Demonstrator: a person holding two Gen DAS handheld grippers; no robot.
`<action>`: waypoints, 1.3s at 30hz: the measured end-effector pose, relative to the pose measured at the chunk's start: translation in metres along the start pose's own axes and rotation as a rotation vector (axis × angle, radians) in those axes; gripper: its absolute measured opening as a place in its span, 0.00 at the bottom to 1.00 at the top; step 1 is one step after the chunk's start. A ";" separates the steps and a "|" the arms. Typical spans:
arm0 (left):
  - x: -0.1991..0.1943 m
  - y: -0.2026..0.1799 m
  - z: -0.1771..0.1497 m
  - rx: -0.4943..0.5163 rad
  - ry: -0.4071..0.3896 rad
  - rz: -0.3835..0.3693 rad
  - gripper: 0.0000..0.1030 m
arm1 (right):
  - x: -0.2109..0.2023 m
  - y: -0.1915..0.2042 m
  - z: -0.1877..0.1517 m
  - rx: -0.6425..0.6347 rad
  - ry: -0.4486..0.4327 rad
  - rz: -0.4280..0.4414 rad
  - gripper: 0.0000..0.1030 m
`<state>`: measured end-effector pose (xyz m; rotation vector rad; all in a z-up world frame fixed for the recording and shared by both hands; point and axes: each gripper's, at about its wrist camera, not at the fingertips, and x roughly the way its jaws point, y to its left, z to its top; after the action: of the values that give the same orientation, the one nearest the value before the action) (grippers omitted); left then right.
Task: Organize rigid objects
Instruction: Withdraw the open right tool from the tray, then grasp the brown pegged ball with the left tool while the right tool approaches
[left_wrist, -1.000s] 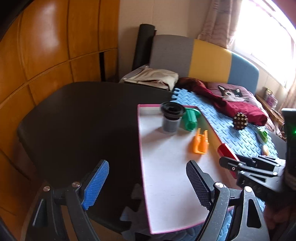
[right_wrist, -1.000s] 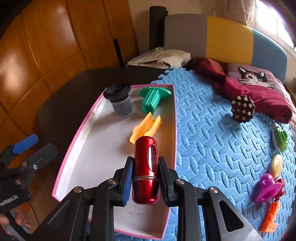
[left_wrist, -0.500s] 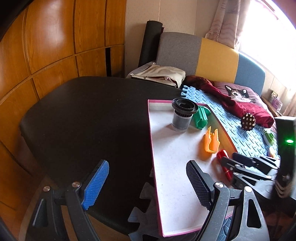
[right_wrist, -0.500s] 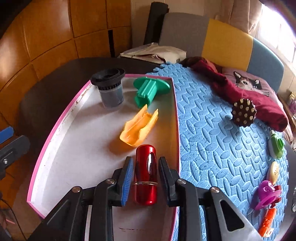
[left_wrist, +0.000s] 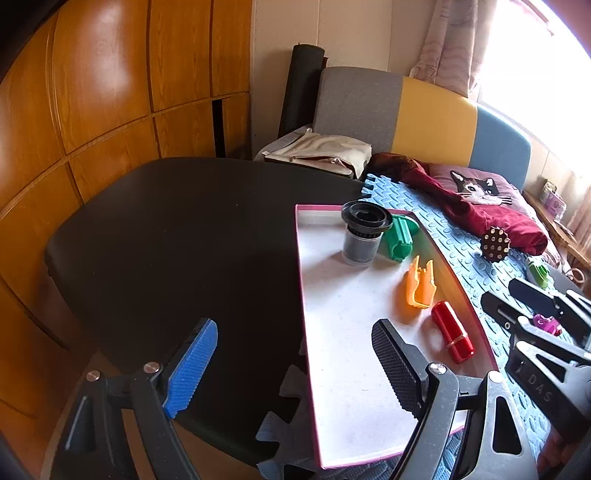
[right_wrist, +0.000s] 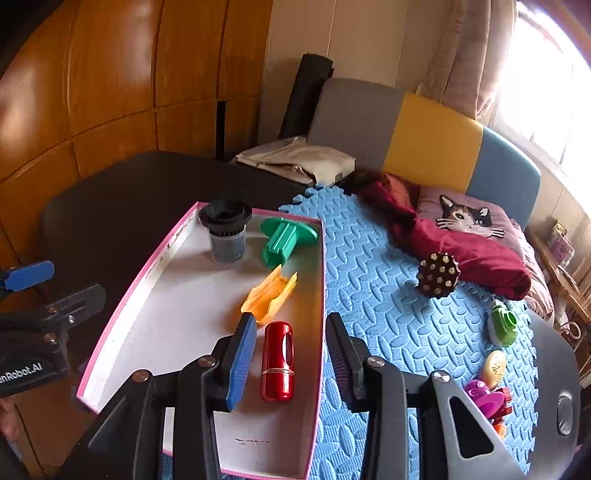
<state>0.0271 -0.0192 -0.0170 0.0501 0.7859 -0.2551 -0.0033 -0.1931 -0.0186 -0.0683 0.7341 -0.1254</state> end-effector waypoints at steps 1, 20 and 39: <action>-0.001 -0.001 0.000 0.004 -0.001 -0.001 0.84 | -0.004 -0.002 0.001 0.006 -0.009 0.000 0.38; -0.009 -0.031 0.003 0.079 -0.007 -0.011 0.84 | -0.027 -0.037 0.003 0.067 -0.080 -0.040 0.40; 0.000 -0.097 0.027 0.187 0.017 -0.149 0.84 | -0.007 -0.204 -0.028 0.223 0.019 -0.324 0.42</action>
<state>0.0222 -0.1167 0.0068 0.1702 0.7821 -0.4697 -0.0455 -0.3941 -0.0126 0.0274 0.7201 -0.5165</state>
